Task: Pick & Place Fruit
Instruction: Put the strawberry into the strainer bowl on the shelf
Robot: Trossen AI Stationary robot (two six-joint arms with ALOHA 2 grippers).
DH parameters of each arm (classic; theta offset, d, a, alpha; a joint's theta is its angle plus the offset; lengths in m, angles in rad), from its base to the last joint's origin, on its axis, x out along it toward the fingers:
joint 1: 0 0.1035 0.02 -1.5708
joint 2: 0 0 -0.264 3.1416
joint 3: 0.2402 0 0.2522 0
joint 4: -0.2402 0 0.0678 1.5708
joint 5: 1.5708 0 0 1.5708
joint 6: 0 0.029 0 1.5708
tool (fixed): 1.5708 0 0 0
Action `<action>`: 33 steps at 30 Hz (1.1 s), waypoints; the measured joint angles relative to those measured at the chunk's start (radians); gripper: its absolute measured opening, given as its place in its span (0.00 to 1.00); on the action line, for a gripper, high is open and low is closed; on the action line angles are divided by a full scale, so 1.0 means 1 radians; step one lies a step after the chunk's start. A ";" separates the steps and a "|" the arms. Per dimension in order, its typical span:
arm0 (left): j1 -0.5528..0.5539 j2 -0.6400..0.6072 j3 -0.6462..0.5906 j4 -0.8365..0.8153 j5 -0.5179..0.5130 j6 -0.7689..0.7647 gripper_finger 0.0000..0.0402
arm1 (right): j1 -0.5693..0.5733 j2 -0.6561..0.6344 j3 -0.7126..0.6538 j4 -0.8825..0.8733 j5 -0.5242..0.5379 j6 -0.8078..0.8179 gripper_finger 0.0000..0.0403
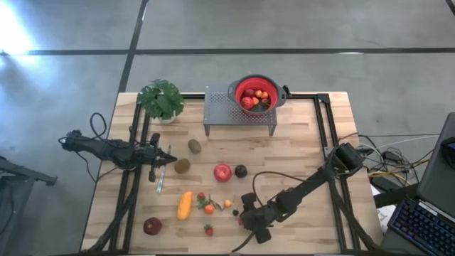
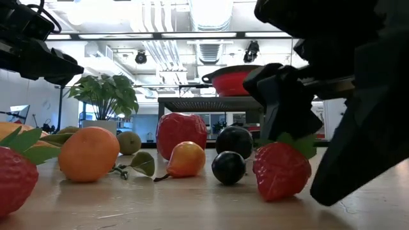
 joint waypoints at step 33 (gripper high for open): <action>0.000 0.003 0.000 0.000 0.001 0.000 0.05 | -0.087 -0.340 0.005 -0.340 0.031 -0.135 0.33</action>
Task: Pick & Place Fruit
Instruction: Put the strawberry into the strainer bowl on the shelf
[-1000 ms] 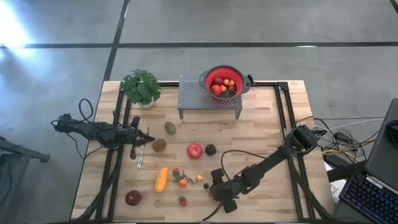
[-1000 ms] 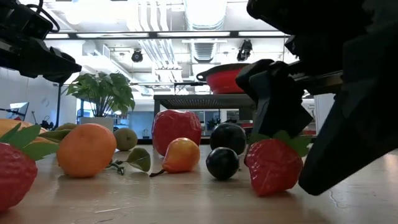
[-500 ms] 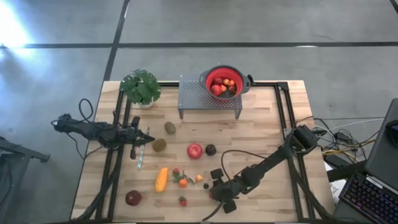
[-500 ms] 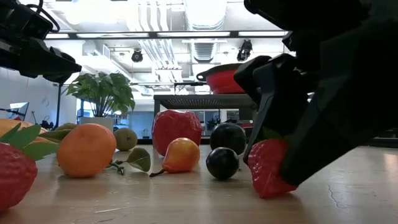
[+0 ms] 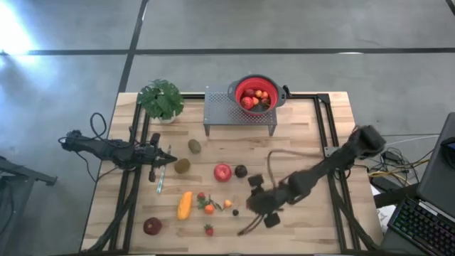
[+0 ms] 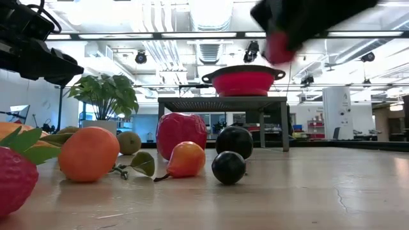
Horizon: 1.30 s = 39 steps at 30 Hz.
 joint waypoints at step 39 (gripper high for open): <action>0.000 0.002 0.000 0.000 0.000 0.000 0.05 | -1.088 -0.145 0.165 -0.062 -0.218 -0.134 0.36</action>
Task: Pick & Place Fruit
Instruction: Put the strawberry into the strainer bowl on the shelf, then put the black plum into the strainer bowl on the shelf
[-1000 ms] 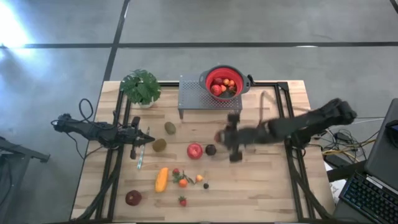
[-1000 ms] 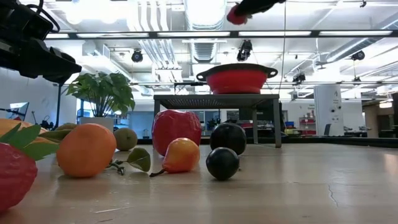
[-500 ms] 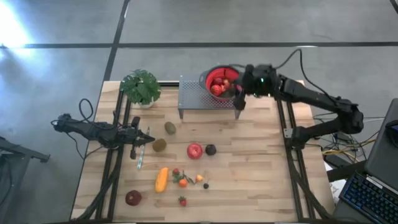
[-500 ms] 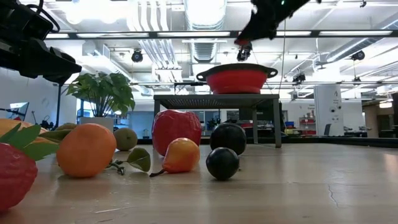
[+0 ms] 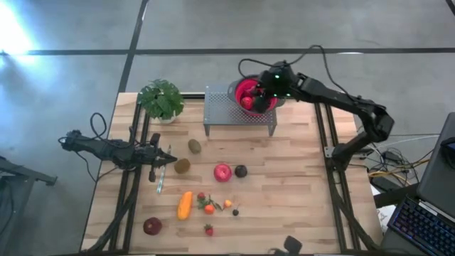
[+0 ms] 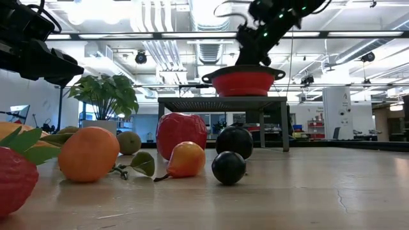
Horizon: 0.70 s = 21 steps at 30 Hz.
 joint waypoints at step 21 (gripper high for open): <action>0.000 0.000 0.000 0.000 0.000 0.000 0.05 | 0.001 0.150 0.189 -0.254 0.062 -0.023 0.54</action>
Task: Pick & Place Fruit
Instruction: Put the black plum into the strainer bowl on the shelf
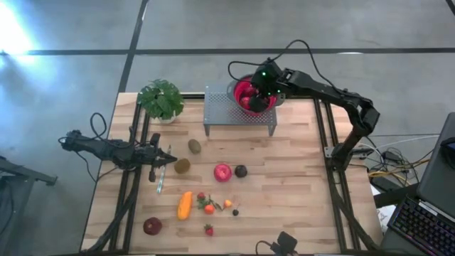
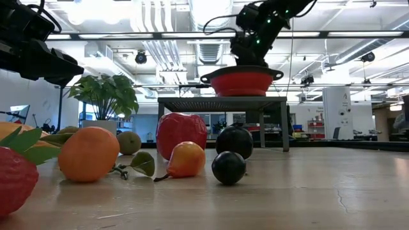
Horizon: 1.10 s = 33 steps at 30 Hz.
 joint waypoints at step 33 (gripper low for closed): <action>0.000 0.000 0.000 0.000 0.000 0.000 0.05 | 0.334 -0.359 -0.192 -0.033 -0.003 0.011 0.58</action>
